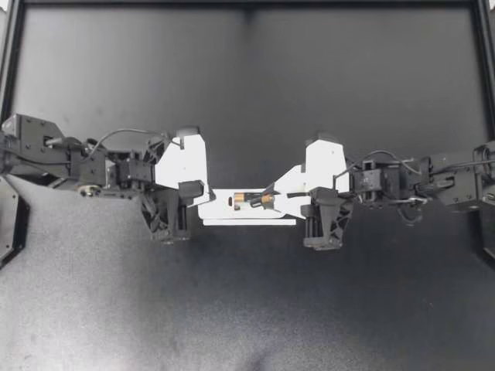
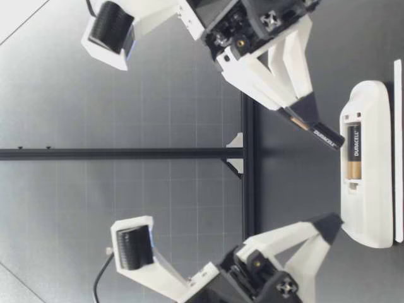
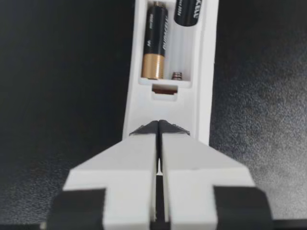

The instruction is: Place the battery into the slot of the remote controller.

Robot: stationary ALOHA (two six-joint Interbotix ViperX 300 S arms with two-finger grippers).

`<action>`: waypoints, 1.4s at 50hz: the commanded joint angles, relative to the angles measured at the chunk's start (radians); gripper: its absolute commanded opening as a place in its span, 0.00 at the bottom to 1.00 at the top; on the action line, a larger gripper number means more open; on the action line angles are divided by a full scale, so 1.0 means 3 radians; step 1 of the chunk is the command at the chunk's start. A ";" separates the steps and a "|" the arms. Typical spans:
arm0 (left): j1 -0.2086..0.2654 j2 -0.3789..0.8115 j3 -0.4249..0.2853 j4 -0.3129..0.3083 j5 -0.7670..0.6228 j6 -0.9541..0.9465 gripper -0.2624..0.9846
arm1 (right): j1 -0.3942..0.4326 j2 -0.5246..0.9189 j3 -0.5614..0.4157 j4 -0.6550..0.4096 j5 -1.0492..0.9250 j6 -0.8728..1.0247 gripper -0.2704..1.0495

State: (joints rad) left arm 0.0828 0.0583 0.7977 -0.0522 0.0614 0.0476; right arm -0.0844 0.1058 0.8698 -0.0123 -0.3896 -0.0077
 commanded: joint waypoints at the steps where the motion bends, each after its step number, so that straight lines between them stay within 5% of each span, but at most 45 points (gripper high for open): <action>1: -0.0020 -0.0010 -0.0056 -0.0005 -0.0026 0.0010 0.08 | -0.0020 -0.0010 -0.0077 -0.0005 -0.0015 0.0000 0.25; 70: -0.0056 0.0051 -0.0036 -0.0020 0.0000 -0.0041 0.08 | -0.0041 0.0281 -0.0394 -0.0092 0.0465 -0.0010 0.25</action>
State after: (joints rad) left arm 0.0721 0.0813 0.7977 -0.0568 0.0614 0.0368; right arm -0.0874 0.1979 0.7762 -0.0368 -0.2592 -0.0107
